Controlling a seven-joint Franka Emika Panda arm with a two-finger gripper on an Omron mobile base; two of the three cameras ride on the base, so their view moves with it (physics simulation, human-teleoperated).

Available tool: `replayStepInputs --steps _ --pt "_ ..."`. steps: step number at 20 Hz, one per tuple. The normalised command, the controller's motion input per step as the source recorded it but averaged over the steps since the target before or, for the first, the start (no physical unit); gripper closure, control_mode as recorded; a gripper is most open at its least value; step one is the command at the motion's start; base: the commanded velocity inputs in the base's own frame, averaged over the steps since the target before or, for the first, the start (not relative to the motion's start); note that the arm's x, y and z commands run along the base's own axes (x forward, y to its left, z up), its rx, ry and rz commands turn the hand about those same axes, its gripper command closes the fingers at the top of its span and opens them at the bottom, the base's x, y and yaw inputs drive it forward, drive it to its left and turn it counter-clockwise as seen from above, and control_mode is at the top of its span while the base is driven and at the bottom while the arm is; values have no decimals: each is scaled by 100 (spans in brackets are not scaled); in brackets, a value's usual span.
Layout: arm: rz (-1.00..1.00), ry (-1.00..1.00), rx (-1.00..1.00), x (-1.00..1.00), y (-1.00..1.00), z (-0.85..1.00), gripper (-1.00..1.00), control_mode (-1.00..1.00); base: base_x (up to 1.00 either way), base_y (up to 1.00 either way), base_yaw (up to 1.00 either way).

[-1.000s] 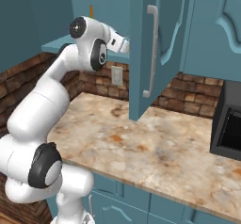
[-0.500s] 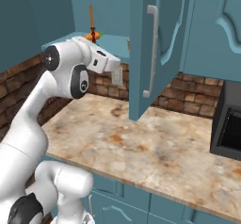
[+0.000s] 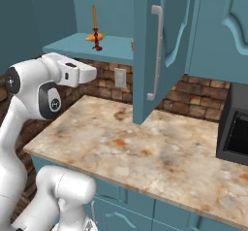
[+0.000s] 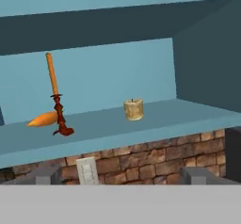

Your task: Pick the candle and candle from the dining table and place them in the open cabinet. Close the cabinet after placing the objects.

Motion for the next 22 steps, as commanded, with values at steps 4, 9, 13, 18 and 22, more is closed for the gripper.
replayStepInputs --steps 4,9,13,18,22 --pt "9 14 -14 -23 47 -28 -100 -100 0 0 0" --pt "-1 11 -20 -34 44 -4 -100 -100 0 0 0" --pt "-7 10 -26 -42 48 5 -100 -100 0 0 0" --pt "-6 9 -29 -48 44 3 -100 -100 0 0 0" --pt "-3 20 -21 -66 18 6 -100 -100 0 0 0"
